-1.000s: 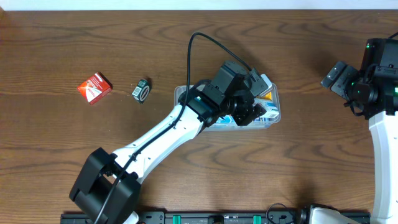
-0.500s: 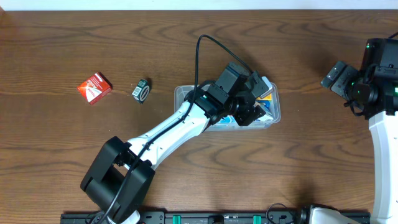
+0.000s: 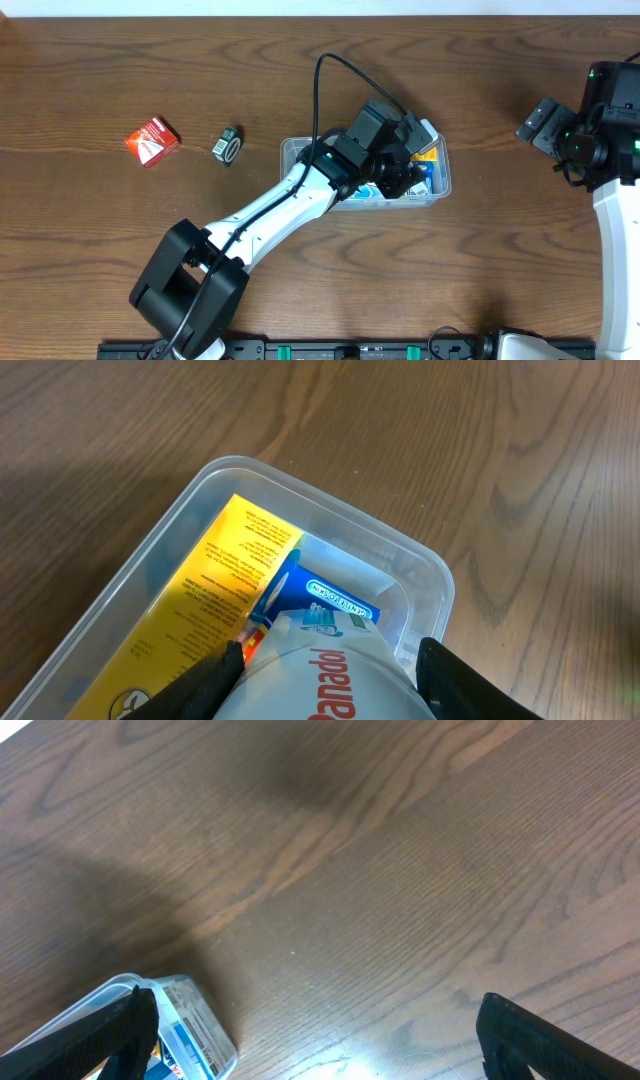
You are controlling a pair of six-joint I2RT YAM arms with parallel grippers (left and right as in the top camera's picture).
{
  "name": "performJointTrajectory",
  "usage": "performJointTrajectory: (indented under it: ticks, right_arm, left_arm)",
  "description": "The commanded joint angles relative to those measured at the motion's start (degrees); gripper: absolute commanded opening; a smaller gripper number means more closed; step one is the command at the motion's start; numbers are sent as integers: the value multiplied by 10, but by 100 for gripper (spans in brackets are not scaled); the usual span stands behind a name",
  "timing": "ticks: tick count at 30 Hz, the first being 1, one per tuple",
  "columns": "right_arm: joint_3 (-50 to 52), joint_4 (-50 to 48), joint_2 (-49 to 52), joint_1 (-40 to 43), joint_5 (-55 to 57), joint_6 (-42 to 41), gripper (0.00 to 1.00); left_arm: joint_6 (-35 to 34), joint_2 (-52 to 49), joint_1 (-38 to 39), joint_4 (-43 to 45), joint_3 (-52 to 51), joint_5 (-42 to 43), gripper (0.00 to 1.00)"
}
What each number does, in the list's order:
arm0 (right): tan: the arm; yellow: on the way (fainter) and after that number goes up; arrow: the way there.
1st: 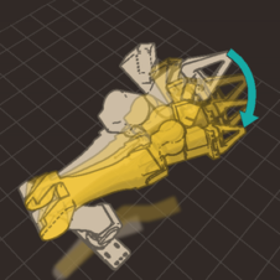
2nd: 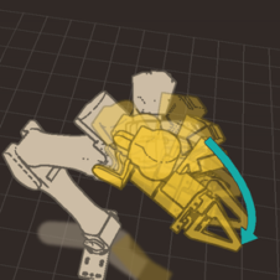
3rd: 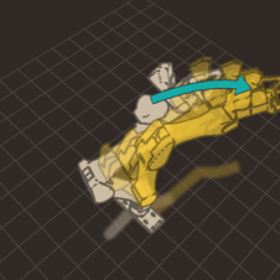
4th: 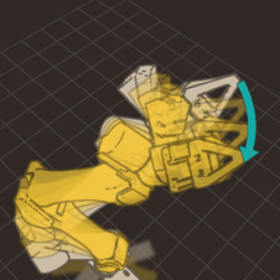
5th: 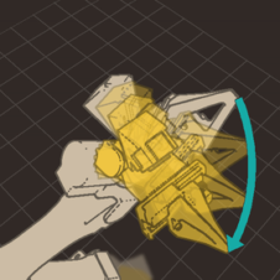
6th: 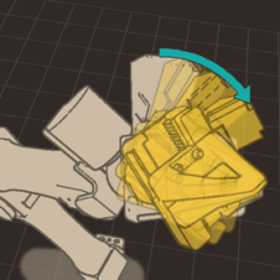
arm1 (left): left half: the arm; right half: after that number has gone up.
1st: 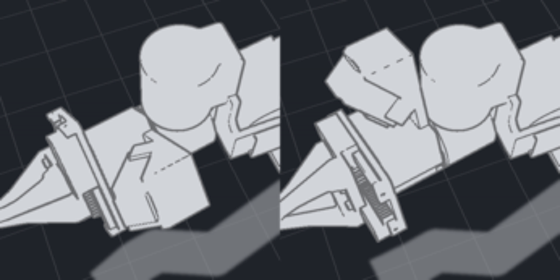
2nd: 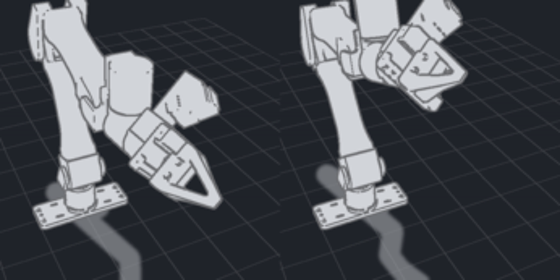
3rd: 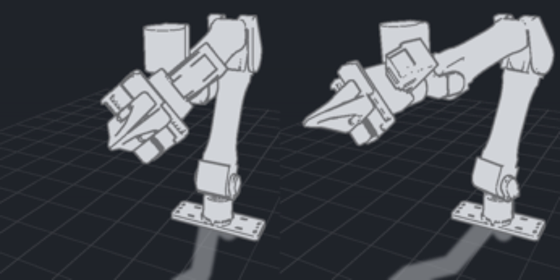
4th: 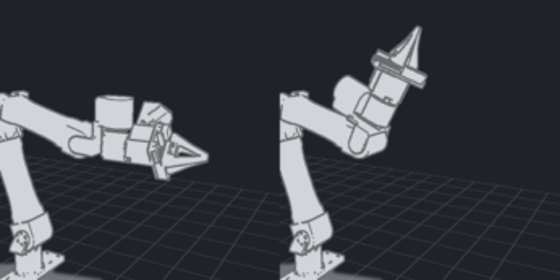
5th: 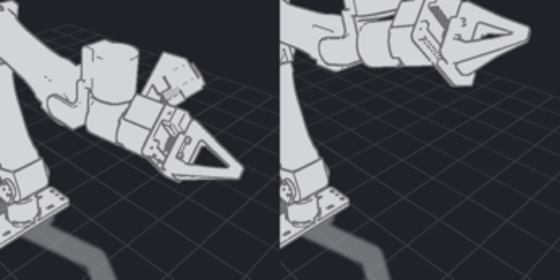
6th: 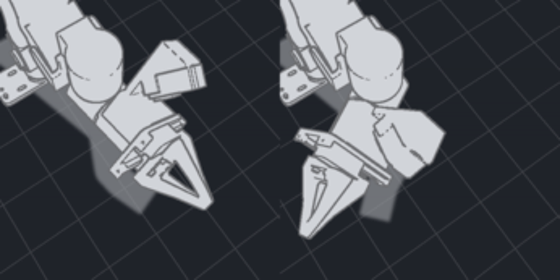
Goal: Pack container
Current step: 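Lower the Panadol box into the container beside the yellow box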
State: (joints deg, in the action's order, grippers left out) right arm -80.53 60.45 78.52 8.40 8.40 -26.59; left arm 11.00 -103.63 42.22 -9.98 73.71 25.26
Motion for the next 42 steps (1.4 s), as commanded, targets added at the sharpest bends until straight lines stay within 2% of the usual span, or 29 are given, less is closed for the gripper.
performJointTrajectory:
  ticks: [1,16,30,33,42]
  right_arm:
    - [-2,1,1,3,4,-8,99]
    - [-2,1,1,3,4,-8,99]
    - [-2,1,1,3,4,-8,99]
    - [-2,1,1,3,4,-8,99]
    - [-2,1,1,3,4,-8,99]
  left_arm:
    - [10,-2,1,8,11,-4,56]
    - [8,-36,5,50,11,-4,56]
    - [8,-38,8,47,11,-4,56]
    - [8,-38,7,45,11,-4,61]
    - [44,-38,7,47,11,-4,62]
